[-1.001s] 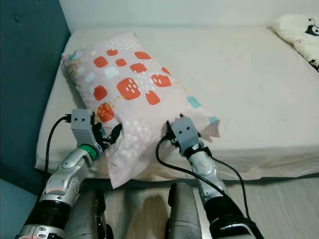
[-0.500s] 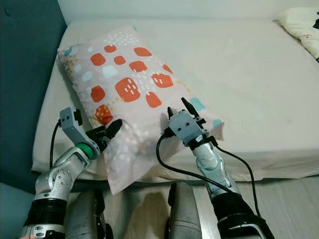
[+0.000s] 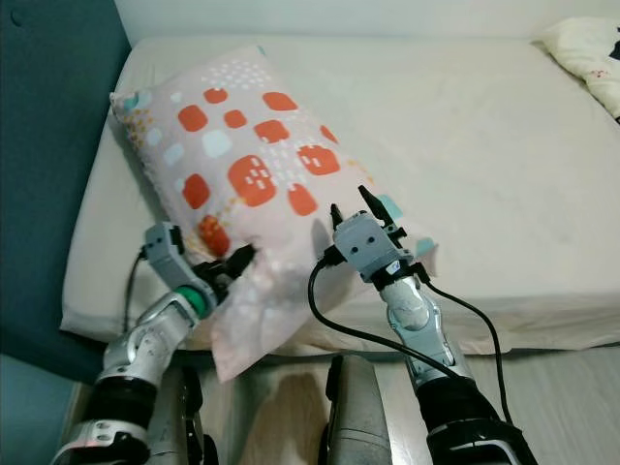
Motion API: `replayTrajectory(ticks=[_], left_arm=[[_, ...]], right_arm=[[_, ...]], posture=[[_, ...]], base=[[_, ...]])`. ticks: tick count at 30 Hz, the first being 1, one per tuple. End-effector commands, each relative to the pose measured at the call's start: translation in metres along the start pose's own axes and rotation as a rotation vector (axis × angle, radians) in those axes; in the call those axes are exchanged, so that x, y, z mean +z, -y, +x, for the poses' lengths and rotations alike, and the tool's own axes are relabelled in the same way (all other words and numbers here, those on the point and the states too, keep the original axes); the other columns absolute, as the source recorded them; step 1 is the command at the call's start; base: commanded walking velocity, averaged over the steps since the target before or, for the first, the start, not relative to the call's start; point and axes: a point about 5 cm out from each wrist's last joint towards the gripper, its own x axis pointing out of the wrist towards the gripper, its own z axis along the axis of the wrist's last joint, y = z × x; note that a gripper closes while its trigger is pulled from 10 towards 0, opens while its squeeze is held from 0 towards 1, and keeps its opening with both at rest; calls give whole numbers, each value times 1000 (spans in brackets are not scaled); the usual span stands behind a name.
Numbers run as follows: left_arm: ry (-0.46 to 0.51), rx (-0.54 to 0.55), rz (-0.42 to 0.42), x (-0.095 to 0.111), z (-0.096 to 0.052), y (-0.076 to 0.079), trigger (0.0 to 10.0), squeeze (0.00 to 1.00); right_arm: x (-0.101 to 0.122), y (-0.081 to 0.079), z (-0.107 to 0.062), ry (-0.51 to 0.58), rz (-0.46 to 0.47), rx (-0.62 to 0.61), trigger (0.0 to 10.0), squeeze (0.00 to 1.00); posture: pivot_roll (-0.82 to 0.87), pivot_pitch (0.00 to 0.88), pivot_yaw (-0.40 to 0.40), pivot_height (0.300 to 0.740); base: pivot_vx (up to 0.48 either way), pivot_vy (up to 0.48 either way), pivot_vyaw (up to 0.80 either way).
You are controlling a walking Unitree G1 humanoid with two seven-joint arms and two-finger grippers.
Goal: Clean up the room
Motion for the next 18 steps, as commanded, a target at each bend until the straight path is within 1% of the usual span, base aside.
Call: replayTrajectory(ticks=[1,2,3,4,5,6,10,12,15,18], left_arm=[[-76,-25,-68,-17,2,1,10000,0],[-85,-61,-114,-17,4,7,10000,0],[-95,-87,-131,-17,6,12,10000,0],[-99,-115,-139,-15,8,18,4706,0],[-98,-121,-119,-14,10,21,392,0],[-98,-128,-113,-12,11,24,0,0],[-100,-118,-81,-11,12,24,0,0],[-105,-86,-45,-10,12,22,0,0],[-104,-54,-26,-10,12,19,0,0],[-110,-47,-18,-10,12,19,0,0]], right_arm=[[-2,-4,-3,-14,16,15,10000,0],[-1,-6,-3,-11,18,20,10000,0],[0,-8,-3,-9,21,24,10000,0],[0,-9,-4,-10,26,27,10000,0],[0,-10,-5,-12,29,27,10000,0],[-1,-10,-6,-16,32,27,10000,0],[-2,-11,-8,-24,37,26,10000,0],[-3,-11,-8,-29,43,23,10000,0],[-3,-11,-8,-31,46,21,10000,0],[-3,-11,-7,-32,47,22,10000,0]], posture=[[-51,86,22,579],[-56,85,23,579],[-62,84,25,579],[-63,84,28,579],[-63,84,28,579],[-61,83,30,579],[-59,82,33,579],[-59,82,33,579],[-57,81,34,579],[-55,81,33,579]], base=[[0,0,0],[0,0,0],[0,0,0],[0,0,0],[0,0,0],[0,0,0],[0,0,0],[0,0,0],[0,0,0],[0,0,0]])
